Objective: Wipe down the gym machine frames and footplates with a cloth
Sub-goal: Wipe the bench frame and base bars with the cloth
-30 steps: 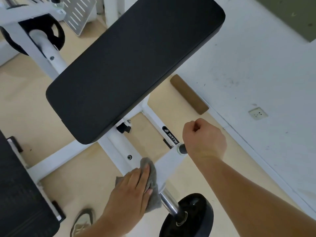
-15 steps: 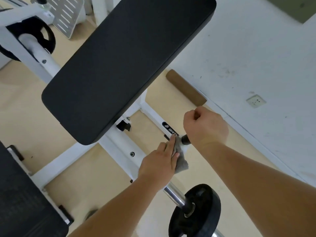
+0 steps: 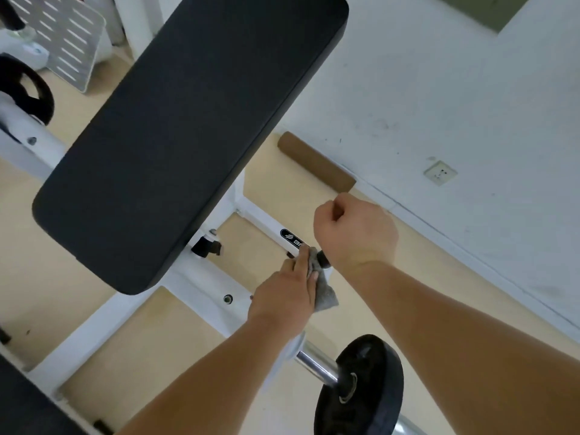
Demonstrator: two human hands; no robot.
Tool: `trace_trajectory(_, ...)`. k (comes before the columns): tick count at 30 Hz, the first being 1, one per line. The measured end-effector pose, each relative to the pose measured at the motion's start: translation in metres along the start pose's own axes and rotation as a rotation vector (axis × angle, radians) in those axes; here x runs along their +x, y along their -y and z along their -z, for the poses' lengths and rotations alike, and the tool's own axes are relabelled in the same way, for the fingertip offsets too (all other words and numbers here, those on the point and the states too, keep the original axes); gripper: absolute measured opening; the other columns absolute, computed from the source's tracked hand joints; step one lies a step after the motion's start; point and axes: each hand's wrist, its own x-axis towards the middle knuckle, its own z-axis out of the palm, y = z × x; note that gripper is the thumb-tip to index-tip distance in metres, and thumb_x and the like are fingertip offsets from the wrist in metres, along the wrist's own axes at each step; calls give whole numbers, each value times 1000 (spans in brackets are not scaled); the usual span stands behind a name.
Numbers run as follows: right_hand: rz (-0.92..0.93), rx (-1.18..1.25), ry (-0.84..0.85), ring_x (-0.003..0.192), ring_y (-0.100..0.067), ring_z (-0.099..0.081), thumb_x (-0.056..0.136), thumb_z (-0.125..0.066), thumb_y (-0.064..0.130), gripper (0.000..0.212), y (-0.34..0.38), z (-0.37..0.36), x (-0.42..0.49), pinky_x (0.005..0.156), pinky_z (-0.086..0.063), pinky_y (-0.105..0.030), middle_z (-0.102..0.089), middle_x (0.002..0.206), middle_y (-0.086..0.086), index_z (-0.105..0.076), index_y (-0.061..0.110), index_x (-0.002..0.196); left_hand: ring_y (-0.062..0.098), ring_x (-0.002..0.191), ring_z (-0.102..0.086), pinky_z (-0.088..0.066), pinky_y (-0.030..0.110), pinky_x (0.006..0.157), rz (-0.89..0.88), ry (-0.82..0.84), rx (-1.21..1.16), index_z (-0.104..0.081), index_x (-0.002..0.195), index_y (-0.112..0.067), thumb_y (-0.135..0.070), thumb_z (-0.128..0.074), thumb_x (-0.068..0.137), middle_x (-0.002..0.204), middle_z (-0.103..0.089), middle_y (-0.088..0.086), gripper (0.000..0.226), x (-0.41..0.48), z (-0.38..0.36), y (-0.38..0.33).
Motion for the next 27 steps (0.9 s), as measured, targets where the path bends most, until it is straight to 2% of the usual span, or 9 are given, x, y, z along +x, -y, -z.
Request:
trace_trajectory(3,-17,-29,3,62,-23,-49,95,-40,39,34,-1,3,0,57,-33,-31,-57,65,1,-44,18,69,15,107,-63,-55,27,79,2,-90,-199,-1,163,-23,-48,-16,107,145,-46,-3,62,-19,-4,3)
trace_trajectory(5,-38,-46,6,64,-25,-52,95,-39,39,32,0,2,-1,59,-38,-32,-62,67,1,-46,18,71,7,132,-52,-50,17,98,-66,-124,-228,-2,162,-21,-50,-12,106,160,-33,-6,64,-51,-6,17)
trace_trajectory(7,-24,-80,-61,65,-25,-53,96,-40,36,29,3,-3,-3,59,-36,-32,-61,72,2,-50,19,74,4,132,-52,-45,11,99,-82,-102,-238,-9,162,-19,-54,-9,104,161,-34,-7,67,-85,-8,35)
trace_trajectory(10,269,-289,-255,98,-34,-60,94,-49,31,23,6,-7,-18,83,-47,-45,-63,99,-7,-67,15,94,4,107,-64,-54,19,86,-39,-17,-289,-16,160,-28,-61,-2,99,140,-56,-12,71,-126,3,59)
trace_trajectory(12,581,-299,-80,130,-36,-50,95,-51,32,31,6,-20,-53,112,-37,-55,-60,128,-10,-67,14,115,2,102,-63,-51,18,84,-48,-3,-306,-25,155,-36,-62,-2,98,130,-61,-17,68,-140,12,79)
trace_trajectory(14,766,-156,136,143,-30,-44,99,-50,33,35,4,-42,-100,119,-33,-51,-57,142,-7,-66,17,125,0,102,-61,-50,16,85,-12,-23,-316,-36,150,-36,-57,-9,102,126,-62,-18,60,-146,21,100)
trace_trajectory(17,604,-144,234,147,-26,-41,104,-38,39,45,-6,-85,-126,122,-33,-48,-55,149,-8,-62,16,135,2,116,-57,-45,12,95,3,-65,-244,-35,154,-27,-44,-20,108,138,-57,-13,52,-144,34,130)
trace_trajectory(22,280,-270,291,159,-24,-4,104,-11,44,64,7,-120,-95,129,4,-41,-21,169,-5,-35,16,157,8,127,-53,-46,21,103,-19,-112,-193,-27,159,-24,-49,-16,105,149,-49,-9,61,-115,54,141)
trace_trajectory(27,276,-233,142,151,-24,-30,100,-26,50,61,2,-136,-100,129,-10,-46,-48,156,-2,-56,19,142,22,156,-22,-23,39,126,-179,-115,103,-23,162,-11,-45,-17,111,168,-26,7,62,-64,14,161)
